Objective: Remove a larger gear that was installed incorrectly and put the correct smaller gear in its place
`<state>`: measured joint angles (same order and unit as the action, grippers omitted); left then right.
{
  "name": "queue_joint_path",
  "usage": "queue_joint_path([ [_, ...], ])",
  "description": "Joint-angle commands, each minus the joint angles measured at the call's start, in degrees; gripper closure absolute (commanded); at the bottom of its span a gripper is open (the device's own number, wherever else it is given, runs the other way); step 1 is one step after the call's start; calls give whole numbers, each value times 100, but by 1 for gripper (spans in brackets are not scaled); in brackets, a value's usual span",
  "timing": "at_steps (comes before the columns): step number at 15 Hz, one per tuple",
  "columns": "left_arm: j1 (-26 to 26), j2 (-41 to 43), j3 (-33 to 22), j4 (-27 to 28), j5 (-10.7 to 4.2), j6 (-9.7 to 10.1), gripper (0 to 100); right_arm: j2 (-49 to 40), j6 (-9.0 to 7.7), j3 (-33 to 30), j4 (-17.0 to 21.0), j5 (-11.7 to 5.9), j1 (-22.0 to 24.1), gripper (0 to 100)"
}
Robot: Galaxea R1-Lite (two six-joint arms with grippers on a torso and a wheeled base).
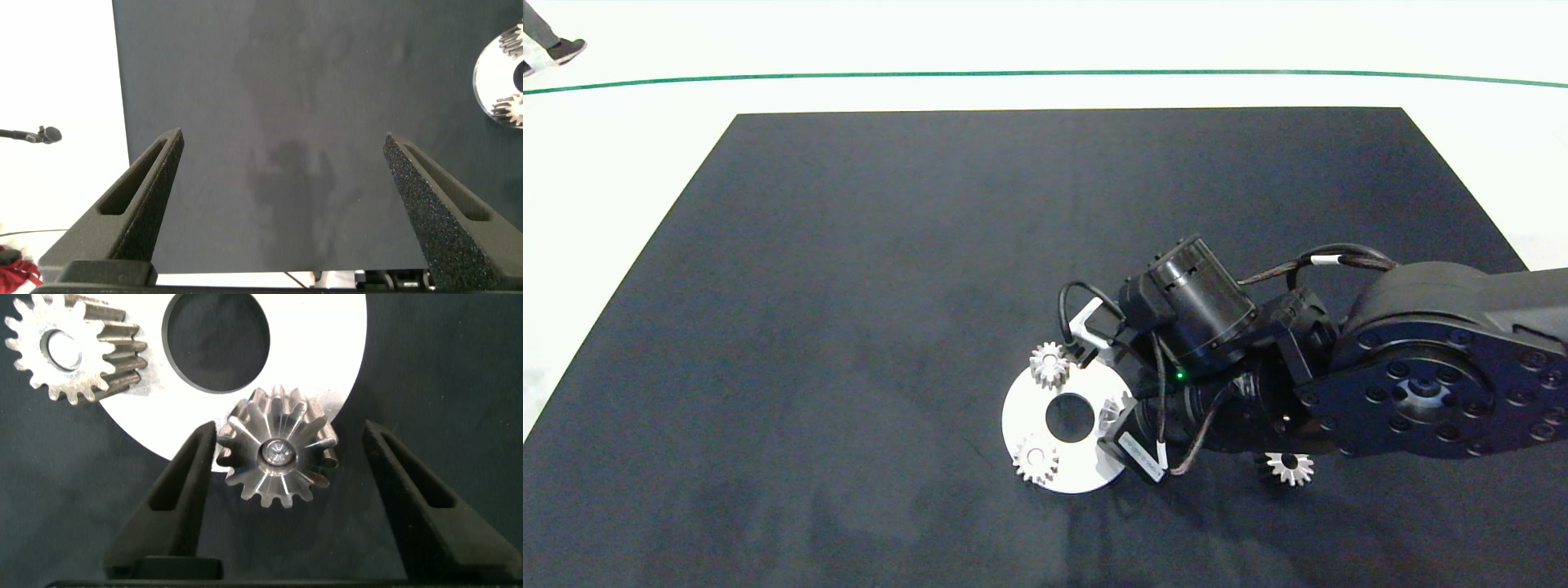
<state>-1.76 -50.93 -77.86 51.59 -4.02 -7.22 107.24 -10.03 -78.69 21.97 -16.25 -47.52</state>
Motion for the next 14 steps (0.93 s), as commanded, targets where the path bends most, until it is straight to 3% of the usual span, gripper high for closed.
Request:
queue_joint_path([
  [1, 0, 13, -1, 26, -11, -8, 0, -10, -7, 20, 9, -10, -12, 36],
  [14, -9, -4, 78, 18, -11, -17, 0, -195, -16, 363, 9, 17, -56, 63],
])
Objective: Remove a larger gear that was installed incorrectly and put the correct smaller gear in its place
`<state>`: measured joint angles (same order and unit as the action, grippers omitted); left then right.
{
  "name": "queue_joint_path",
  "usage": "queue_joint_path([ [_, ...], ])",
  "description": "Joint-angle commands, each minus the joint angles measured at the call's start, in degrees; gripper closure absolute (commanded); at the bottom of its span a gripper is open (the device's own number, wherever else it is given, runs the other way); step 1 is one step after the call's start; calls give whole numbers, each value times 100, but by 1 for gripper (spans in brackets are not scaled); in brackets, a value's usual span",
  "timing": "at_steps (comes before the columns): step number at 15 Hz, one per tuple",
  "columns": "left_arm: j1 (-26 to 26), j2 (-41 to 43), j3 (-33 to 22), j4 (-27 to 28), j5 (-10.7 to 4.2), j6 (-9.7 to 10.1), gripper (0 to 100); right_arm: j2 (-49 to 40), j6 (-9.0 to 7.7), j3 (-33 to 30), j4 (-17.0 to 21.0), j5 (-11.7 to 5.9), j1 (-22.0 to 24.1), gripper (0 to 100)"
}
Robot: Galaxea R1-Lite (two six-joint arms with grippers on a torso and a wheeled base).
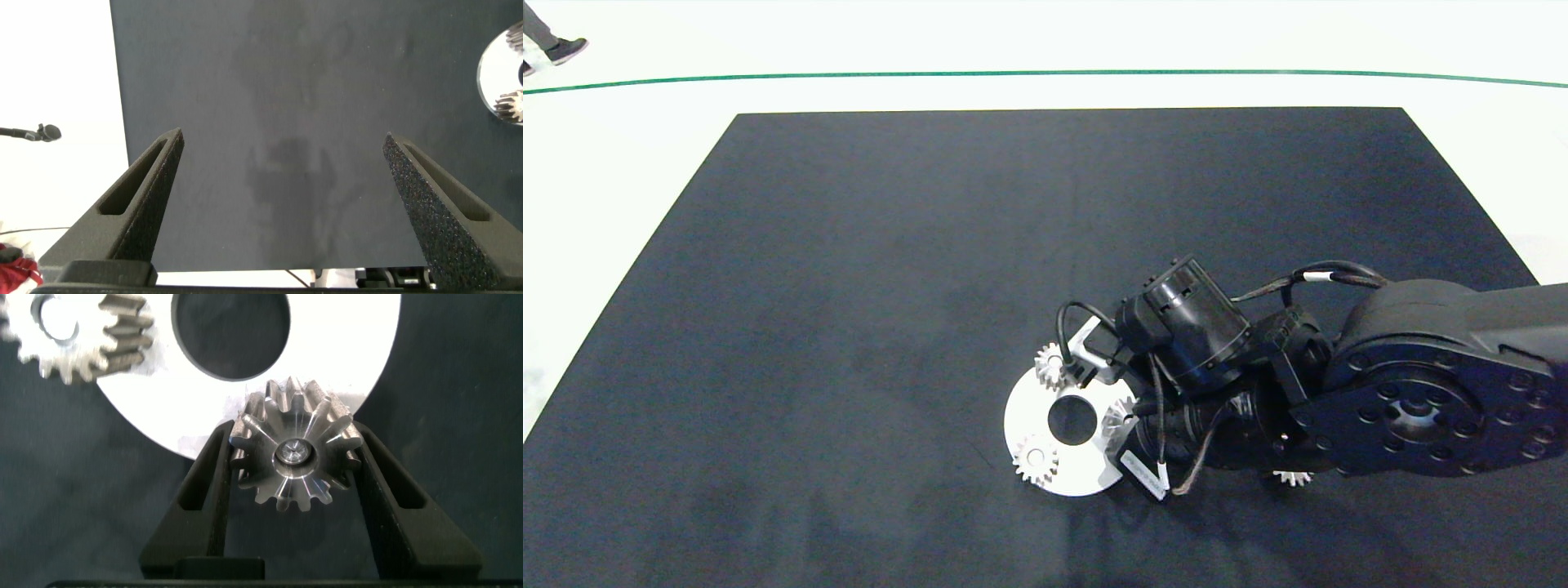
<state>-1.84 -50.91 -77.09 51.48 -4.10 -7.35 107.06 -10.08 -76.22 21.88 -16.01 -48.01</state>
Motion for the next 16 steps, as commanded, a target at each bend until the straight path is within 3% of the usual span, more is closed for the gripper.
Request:
queue_joint_path([
  [1, 8, -7, 1, 29, -3, -3, 0, -343, -11, 160, 18, 1, -33, 65],
  [5, 0, 2, 10, 29, -3, -3, 0, -906, 6, 248, 0, 10, -77, 72],
  [8, 8, 2, 10, 29, -3, -3, 0, -1477, 59, 1179, -17, 19, -332, 78],
  [13, 0, 2, 19, 29, -3, -3, 0, -1767, 437, 2102, -52, 36, -710, 81],
  [16, 0, 2, 63, 29, -3, -3, 0, -1635, 454, 2462, -580, 19, -719, 81],
])
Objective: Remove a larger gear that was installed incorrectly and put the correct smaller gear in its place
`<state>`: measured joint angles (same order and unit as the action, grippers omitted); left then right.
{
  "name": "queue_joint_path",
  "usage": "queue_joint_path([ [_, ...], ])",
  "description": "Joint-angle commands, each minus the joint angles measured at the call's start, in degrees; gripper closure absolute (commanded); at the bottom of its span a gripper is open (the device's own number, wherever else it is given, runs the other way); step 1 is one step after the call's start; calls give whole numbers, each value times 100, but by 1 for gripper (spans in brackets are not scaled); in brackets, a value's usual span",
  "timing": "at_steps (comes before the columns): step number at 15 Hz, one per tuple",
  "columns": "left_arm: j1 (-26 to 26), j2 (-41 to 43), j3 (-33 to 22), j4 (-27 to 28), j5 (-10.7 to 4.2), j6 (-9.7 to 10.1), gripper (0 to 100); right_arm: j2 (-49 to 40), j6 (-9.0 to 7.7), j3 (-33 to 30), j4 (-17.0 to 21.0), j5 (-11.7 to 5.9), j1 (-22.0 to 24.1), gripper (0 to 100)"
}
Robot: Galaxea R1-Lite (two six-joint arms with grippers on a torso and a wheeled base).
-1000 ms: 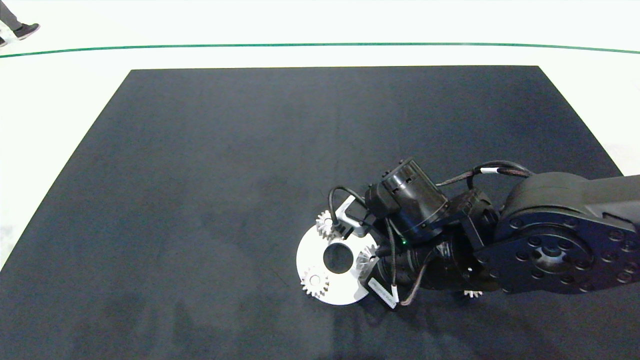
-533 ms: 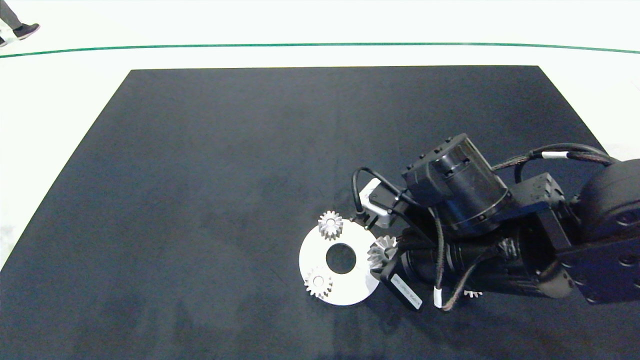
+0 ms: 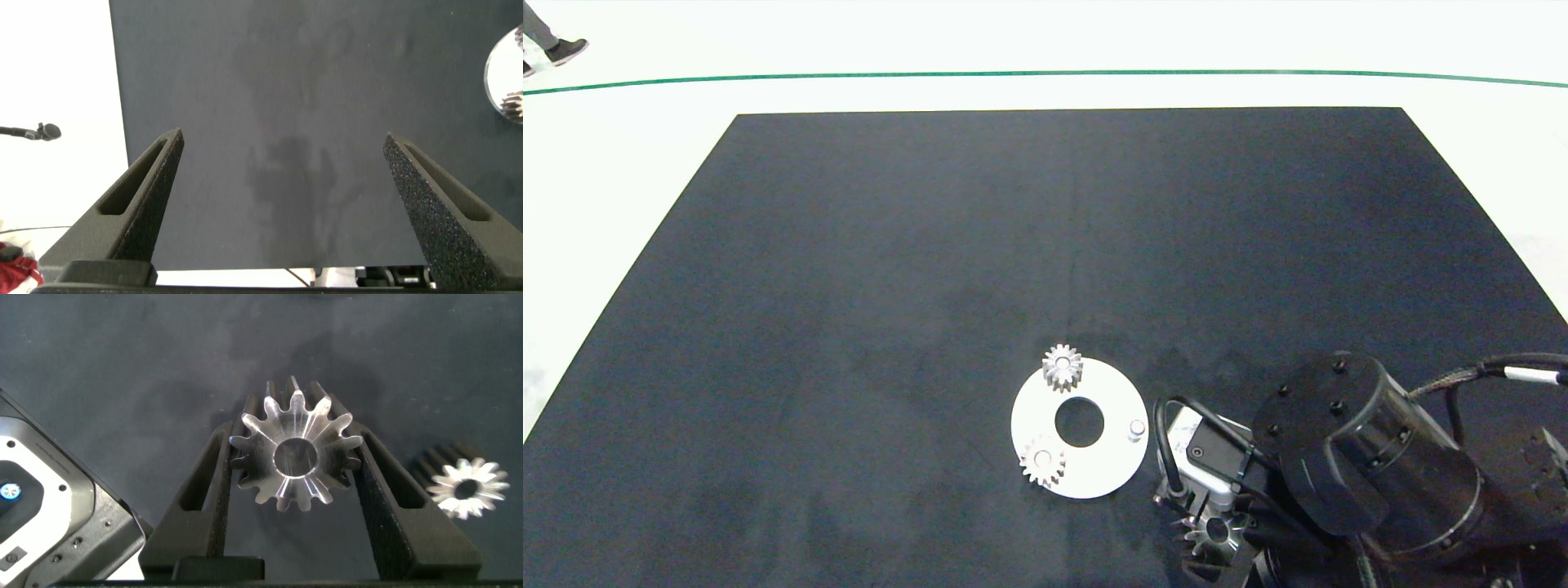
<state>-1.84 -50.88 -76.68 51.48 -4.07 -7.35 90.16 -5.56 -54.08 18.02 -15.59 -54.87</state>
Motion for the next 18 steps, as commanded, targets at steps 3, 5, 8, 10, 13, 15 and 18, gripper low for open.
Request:
queue_joint_path([
  [3, -194, 8, 39, 29, -6, -3, 0, 221, 20, 398, -413, -32, -33, 81],
  [5, -229, 8, 39, 29, -23, -3, 0, 256, 20, 416, -413, -32, -33, 81],
  [8, -229, 17, 39, 29, -15, -3, 0, 256, 29, 424, -413, -40, -24, 81],
  [10, -229, 35, 30, 29, -15, -3, 0, 256, 20, 442, -413, -49, -24, 81],
  [13, -229, 43, 30, 29, -15, -3, 0, 291, 11, 495, -413, -58, -15, 81],
  [15, -229, 43, 30, 29, -15, -3, 0, 291, 11, 512, -413, -58, -6, 81],
  [18, -238, 43, 39, 29, -15, -3, 0, 379, 20, 521, -413, -67, 11, 81],
])
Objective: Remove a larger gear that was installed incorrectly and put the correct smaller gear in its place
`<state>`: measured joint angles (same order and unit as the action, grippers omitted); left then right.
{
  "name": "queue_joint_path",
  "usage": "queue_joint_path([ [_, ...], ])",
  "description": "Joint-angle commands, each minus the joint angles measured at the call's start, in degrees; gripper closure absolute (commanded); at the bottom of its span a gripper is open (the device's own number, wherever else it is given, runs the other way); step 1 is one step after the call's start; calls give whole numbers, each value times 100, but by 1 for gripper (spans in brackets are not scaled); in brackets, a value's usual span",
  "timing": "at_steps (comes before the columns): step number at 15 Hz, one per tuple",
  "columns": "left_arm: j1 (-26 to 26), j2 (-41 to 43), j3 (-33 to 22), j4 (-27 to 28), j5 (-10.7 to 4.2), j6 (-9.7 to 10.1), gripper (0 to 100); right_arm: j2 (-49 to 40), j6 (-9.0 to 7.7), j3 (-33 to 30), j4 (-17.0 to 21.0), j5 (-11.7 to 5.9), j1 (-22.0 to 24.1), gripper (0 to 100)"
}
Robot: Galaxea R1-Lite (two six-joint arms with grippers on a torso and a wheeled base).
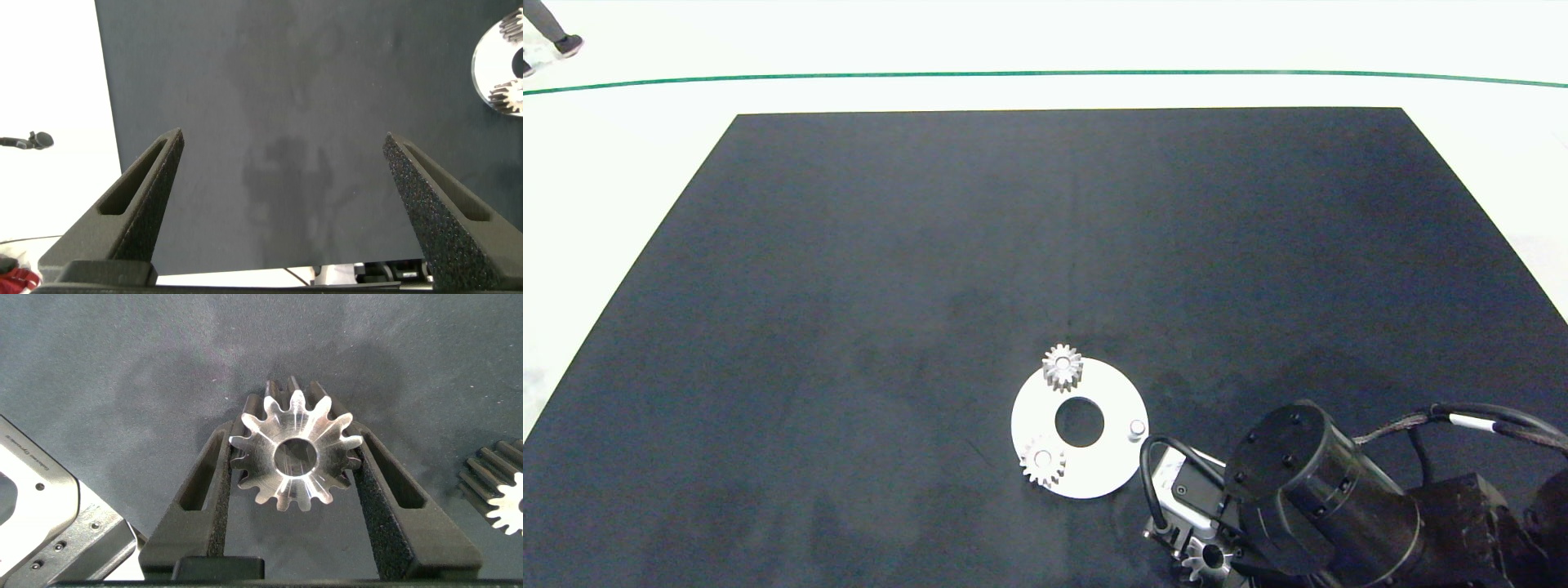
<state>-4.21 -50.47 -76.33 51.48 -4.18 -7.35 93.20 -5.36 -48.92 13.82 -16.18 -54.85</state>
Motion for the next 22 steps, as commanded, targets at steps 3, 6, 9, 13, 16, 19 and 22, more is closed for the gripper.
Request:
queue_joint_path([
  [3, 7, 2, -5, 29, -4, -3, 0, 111, -9, 32, -3, -17, 9, 0],
  [6, 7, 2, -5, 29, -4, -3, 0, -30, 0, 5, -11, 9, 0, 0],
  [9, -1, 2, 4, 29, -4, -3, 0, -715, 0, 23, 6, -8, 27, 0],
  [13, -1, 2, 4, 29, -13, -3, 0, -1410, -17, 313, 6, 132, 1301, 0],
  [16, 7, 2, 4, 29, -13, -3, 0, -1612, -9, 322, -11, 756, 2013, 0],
  [19, 7, 2, 4, 29, -13, -3, 0, -1436, 9, 339, -152, 792, 2206, 0],
  [22, 7, 2, 4, 20, -13, -3, 0, -944, 18, 348, -653, 809, 2294, 0],
])
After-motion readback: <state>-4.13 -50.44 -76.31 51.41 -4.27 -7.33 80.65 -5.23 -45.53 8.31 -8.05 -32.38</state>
